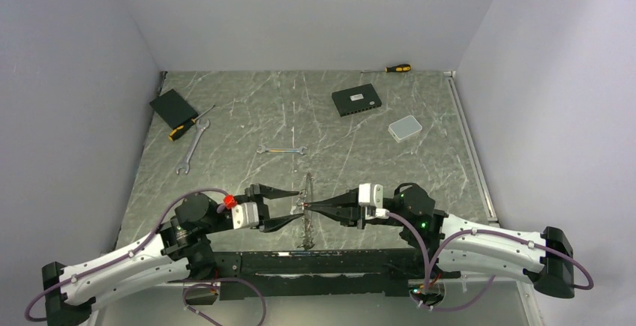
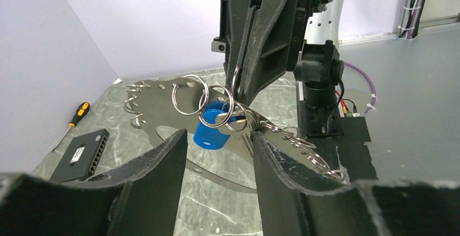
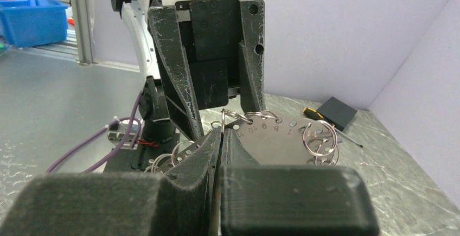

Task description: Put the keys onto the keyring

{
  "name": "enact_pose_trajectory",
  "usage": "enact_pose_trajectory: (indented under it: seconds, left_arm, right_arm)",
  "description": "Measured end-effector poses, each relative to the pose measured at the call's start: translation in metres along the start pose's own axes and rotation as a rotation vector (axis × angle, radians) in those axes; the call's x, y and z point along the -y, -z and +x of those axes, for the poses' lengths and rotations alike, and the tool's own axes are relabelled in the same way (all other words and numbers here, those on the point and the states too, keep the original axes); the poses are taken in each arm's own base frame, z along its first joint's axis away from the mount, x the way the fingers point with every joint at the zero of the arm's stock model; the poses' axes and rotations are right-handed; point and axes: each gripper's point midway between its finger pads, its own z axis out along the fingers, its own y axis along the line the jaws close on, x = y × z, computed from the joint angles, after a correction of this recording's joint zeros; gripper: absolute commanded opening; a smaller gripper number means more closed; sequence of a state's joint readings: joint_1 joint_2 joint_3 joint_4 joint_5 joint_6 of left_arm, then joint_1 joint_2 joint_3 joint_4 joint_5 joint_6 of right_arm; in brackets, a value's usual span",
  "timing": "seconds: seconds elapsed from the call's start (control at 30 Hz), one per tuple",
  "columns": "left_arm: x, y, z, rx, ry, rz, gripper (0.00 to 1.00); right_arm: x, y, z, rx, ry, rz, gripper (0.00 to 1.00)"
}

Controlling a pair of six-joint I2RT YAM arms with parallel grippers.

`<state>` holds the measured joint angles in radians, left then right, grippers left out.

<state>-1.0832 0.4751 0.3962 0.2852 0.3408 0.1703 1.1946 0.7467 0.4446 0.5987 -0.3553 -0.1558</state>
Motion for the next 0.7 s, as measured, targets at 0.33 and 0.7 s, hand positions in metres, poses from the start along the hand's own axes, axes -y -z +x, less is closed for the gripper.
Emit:
enact_pose_trajectory:
  seconds: [0.33, 0.7]
  left_arm:
    - [0.011, 0.007, -0.008, 0.021, -0.010, 0.052, 0.56]
    - [0.015, 0.012, -0.001, -0.007, -0.004, 0.066, 0.51]
  right_arm:
    - [-0.002, 0.000, -0.002, -0.001, -0.005, -0.014, 0.00]
    - [-0.002, -0.001, -0.003, 0.000, -0.005, -0.014, 0.00]
